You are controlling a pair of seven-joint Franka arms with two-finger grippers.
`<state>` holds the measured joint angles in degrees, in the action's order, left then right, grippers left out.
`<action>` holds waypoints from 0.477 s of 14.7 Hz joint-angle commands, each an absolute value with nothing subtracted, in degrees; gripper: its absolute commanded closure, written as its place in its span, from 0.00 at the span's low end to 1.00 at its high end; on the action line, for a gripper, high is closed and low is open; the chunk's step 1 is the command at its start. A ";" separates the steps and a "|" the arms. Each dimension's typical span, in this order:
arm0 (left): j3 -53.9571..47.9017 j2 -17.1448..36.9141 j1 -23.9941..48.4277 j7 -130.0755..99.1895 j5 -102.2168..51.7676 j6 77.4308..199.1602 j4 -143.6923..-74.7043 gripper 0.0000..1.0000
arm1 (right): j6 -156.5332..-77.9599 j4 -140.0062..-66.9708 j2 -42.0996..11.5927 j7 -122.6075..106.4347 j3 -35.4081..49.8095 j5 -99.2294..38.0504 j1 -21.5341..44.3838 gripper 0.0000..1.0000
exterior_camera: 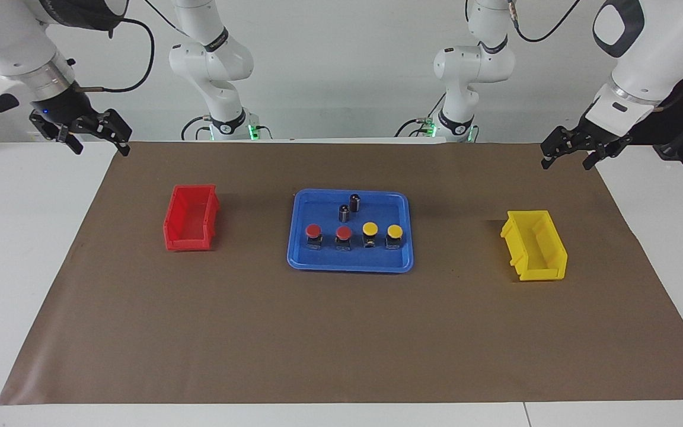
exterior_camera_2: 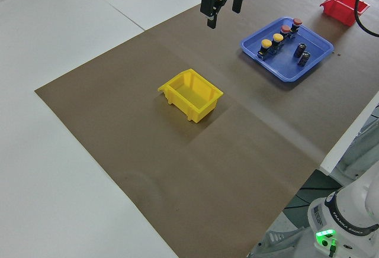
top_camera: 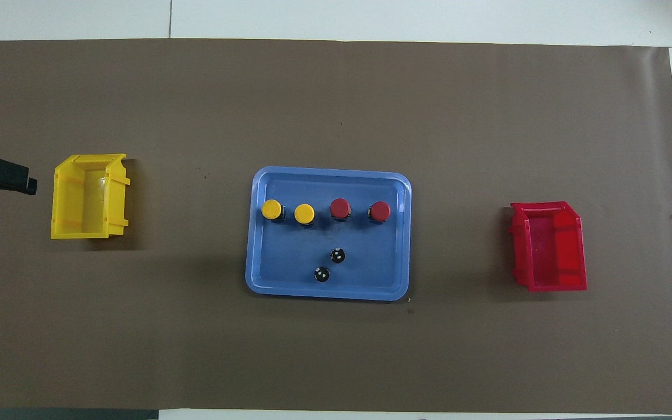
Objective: Sort red and yellow buttons by color
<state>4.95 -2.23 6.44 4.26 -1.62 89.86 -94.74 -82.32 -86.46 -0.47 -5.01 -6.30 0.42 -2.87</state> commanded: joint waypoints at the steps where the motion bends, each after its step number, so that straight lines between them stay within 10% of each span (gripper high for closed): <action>1: 4.83 -3.69 6.15 4.39 -1.85 89.30 -96.06 0.00 | -83.15 -87.98 0.70 -3.96 -5.89 0.88 -2.99 0.00; 7: 4.83 -3.69 6.15 4.39 -1.85 89.30 -95.98 0.00 | -84.82 -88.07 0.62 -4.04 -5.54 0.18 -0.89 0.00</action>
